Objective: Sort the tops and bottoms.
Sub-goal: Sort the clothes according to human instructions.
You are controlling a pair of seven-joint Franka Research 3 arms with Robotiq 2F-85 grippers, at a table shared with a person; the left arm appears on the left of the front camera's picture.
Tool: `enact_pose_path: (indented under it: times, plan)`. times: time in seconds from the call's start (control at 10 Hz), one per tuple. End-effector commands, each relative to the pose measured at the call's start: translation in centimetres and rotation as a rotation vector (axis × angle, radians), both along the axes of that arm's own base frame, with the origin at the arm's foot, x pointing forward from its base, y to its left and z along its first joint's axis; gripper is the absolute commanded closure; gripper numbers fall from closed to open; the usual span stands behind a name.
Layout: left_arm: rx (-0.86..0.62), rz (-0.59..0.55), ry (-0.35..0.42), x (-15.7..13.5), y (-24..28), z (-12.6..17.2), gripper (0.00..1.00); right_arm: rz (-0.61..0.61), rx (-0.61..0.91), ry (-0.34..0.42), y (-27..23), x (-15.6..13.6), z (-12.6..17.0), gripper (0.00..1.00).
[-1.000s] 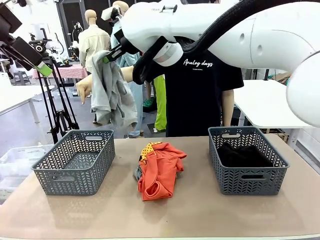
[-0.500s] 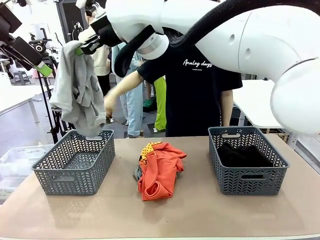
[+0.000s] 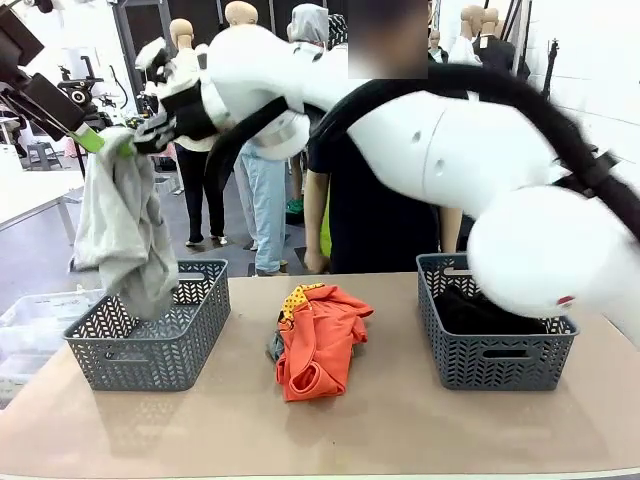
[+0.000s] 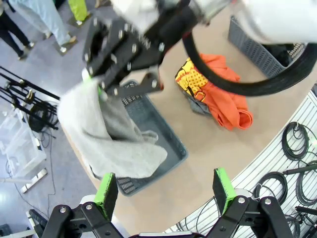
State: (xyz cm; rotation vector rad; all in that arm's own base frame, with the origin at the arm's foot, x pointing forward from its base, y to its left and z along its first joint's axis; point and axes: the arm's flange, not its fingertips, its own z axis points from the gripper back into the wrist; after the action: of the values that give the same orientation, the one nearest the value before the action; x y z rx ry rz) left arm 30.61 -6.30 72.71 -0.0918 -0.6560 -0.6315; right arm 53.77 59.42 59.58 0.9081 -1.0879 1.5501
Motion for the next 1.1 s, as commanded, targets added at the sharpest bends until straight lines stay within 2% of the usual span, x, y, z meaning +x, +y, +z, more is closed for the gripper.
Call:
enact_pose_path:
  times: [0.0,0.3,0.6,1.0]
  plan:
    - [-0.003,-0.001,0.001,0.0,0.2,0.0,0.00,0.023,-0.074,0.060,4.8,4.4,0.0,1.00]
    - [-0.003,-0.001,0.001,0.0,0.2,0.0,0.00,0.005,-0.236,0.102,7.1,5.0,-6.1,1.00]
    - [-0.003,-0.001,0.001,0.0,0.2,0.0,0.00,-0.028,-0.327,0.134,8.3,5.7,-11.4,1.00]
    - [-0.003,-0.001,0.001,0.0,0.2,0.0,0.00,-0.076,-0.497,0.153,8.9,6.3,-15.5,1.00]
